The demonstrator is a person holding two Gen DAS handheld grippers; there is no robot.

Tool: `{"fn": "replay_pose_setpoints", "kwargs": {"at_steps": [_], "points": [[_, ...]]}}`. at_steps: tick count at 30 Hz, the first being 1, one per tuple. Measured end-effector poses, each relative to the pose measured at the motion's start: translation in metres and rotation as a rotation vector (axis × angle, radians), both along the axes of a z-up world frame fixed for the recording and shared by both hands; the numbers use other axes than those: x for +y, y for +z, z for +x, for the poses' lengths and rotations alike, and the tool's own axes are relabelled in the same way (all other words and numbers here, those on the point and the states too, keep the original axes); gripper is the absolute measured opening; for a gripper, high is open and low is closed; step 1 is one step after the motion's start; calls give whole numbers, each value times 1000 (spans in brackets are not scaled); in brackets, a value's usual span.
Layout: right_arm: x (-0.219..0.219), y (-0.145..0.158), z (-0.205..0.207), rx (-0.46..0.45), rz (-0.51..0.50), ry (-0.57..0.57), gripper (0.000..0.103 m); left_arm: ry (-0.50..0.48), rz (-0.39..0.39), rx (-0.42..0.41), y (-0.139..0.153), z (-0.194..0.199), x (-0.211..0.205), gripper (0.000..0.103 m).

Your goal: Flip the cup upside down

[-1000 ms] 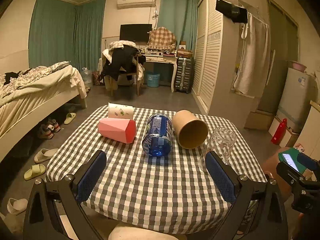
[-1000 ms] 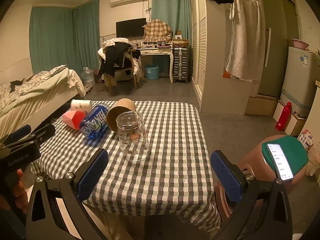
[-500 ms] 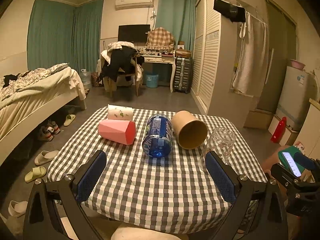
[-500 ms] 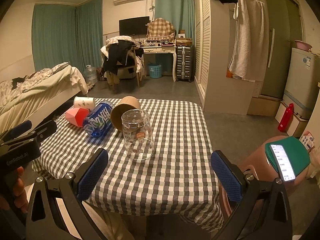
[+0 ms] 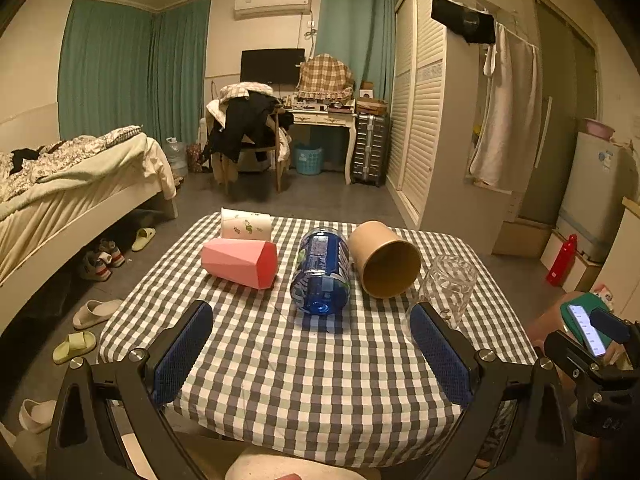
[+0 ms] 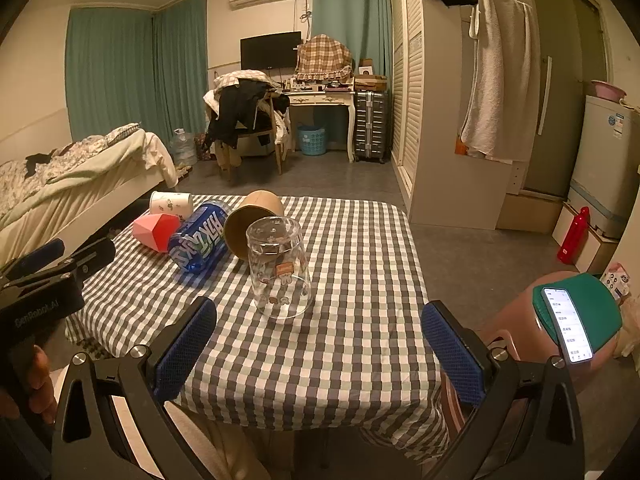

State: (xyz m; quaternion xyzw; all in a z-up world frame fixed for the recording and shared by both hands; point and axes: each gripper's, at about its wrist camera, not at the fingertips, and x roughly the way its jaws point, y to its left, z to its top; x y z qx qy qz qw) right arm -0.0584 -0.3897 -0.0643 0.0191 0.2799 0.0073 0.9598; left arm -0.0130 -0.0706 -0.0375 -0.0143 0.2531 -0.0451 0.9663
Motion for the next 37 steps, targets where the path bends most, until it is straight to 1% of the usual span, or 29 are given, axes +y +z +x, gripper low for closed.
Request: {"fn": "replay_pose_setpoints", "kwargs": {"at_steps": [27,37], "points": [[-1,-4,1,8,-2,-1,103,0,-3,7,-3,1,3,102],[0,-8,-1,14,-2,-1,103,-5,15,-7,-4,-2,2,102]]}}
